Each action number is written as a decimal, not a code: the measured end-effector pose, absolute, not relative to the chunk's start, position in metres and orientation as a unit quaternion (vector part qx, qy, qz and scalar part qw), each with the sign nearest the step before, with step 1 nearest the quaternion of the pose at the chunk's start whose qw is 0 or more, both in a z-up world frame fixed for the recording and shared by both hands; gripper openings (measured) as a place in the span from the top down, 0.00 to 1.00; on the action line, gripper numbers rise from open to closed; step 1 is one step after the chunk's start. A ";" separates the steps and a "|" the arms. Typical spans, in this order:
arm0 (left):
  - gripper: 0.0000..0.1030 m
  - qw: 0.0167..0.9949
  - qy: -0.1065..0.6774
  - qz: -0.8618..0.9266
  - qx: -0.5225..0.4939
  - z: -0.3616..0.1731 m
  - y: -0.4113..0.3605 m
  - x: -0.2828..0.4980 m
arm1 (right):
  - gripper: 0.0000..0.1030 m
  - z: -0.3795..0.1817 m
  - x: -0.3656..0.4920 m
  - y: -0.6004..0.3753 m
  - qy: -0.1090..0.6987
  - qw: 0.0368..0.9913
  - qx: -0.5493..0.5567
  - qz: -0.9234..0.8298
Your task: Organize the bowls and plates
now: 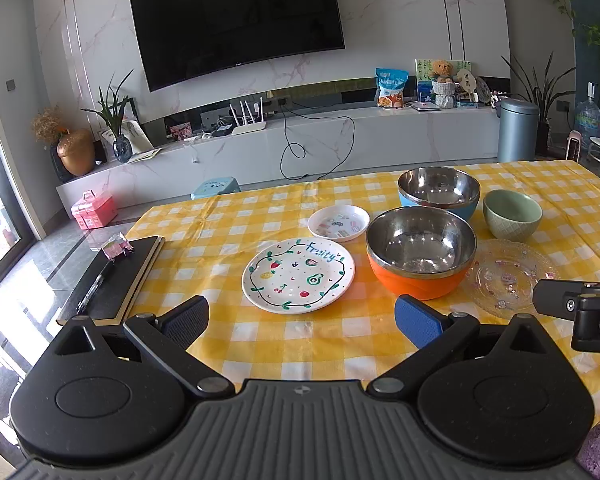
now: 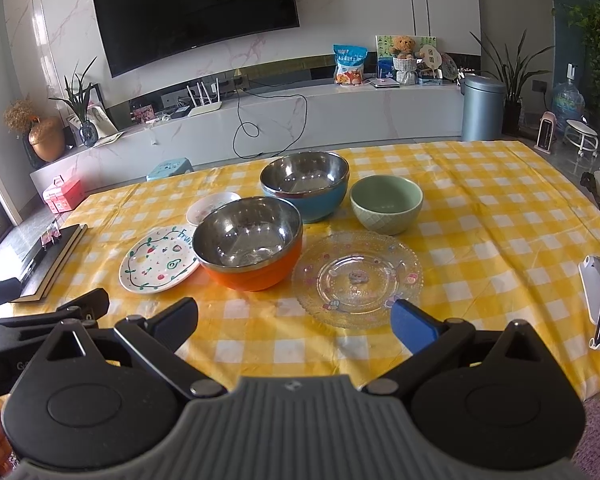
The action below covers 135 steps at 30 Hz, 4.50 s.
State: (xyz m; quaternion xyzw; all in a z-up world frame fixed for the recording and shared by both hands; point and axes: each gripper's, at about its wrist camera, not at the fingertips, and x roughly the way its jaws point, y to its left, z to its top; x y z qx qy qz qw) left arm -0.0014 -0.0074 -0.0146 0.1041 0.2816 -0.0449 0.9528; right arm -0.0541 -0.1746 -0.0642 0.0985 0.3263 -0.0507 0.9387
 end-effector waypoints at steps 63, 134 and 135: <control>0.44 0.905 0.401 -0.120 -0.071 -0.054 -0.027 0.137 | 0.49 -0.119 0.090 -0.192 0.366 0.919 0.135 -0.056; 0.87 0.859 0.486 -0.058 -0.151 -0.075 0.097 0.043 | 0.86 -0.135 0.030 -0.088 0.509 0.841 0.185 0.026; 0.87 0.859 0.486 -0.058 -0.150 -0.076 0.097 0.043 | 0.86 -0.136 0.031 -0.088 0.510 0.840 0.184 0.025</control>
